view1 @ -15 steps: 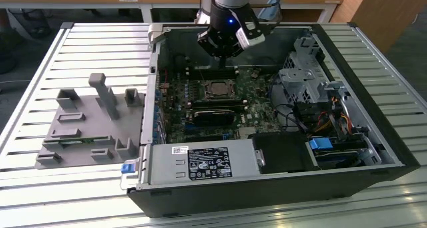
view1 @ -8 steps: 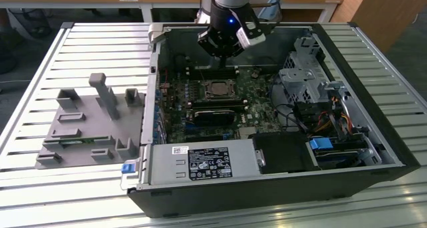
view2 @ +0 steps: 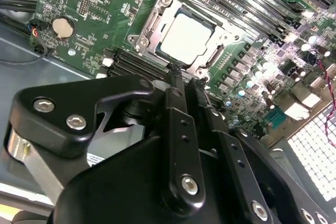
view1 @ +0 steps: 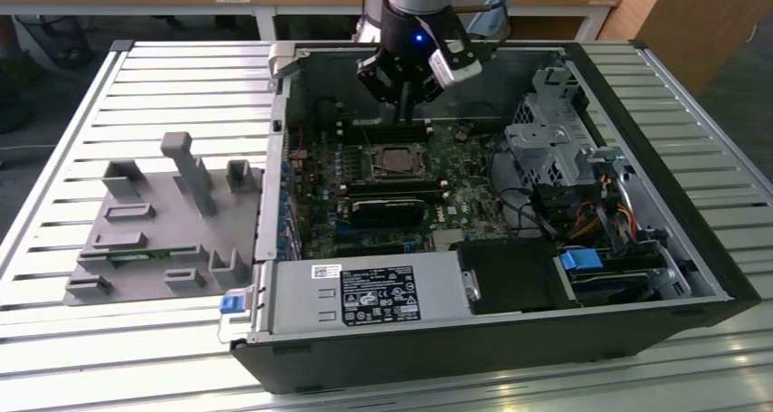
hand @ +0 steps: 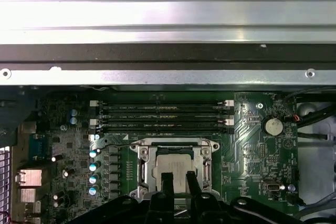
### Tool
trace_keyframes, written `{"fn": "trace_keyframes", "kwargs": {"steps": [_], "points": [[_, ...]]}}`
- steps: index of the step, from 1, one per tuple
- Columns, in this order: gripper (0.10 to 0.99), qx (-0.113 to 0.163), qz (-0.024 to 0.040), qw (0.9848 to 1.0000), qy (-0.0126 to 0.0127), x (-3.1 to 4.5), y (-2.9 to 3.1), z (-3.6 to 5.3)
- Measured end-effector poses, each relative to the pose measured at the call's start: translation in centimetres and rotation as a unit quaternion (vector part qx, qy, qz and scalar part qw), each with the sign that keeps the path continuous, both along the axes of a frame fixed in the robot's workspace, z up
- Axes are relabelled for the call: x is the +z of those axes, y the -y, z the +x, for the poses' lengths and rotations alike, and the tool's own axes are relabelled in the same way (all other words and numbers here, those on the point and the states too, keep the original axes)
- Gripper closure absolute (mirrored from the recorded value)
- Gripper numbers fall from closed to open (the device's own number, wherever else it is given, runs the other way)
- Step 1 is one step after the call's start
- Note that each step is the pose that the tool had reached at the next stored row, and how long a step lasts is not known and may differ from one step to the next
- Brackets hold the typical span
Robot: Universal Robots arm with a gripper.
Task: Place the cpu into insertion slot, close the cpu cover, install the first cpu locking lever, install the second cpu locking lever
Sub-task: 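Install the first cpu locking lever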
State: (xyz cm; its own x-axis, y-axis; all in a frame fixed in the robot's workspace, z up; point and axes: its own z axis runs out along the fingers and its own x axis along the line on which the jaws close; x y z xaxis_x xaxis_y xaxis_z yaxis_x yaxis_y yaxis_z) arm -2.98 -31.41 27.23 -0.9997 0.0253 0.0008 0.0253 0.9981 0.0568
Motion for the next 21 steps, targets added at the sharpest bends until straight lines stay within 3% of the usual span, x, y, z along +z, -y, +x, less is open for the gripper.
{"fn": "trace_keyframes", "kwargs": {"steps": [2, 3, 5, 6, 9, 12, 17, 18, 21], "points": [[0.863, 0.001, 0.0, 1.0, 0.0003, 0.0, 0.0, 0.0], [0.925, 0.002, 0.0, 1.0, 0.0005, 0.0, 0.0, 0.0], [0.925, 0.004, 0.0, 1.0, 0.0009, 0.0, 0.0, 0.0], [0.98, 0.004, 0.0, 1.0, 0.0011, 0.0, 0.0, 0.0], [0.973, 0.007, 0.0, 1.0, 0.0017, 0.0, 0.0, 0.0], [0.847, 0.009, 0.0, 1.0, 0.0022, 0.0, 0.0, 0.0], [0.863, 0.014, 0.0, 0.9999, 0.0027, 0.0, 0.0, 0.0], [0.929, 0.014, 0.0, 0.9999, 0.0028, 0.0, 0.0, -0.01], [0.929, 0.016, 0.0, 0.9999, 0.0033, 0.0, 0.0, -0.02]]}}
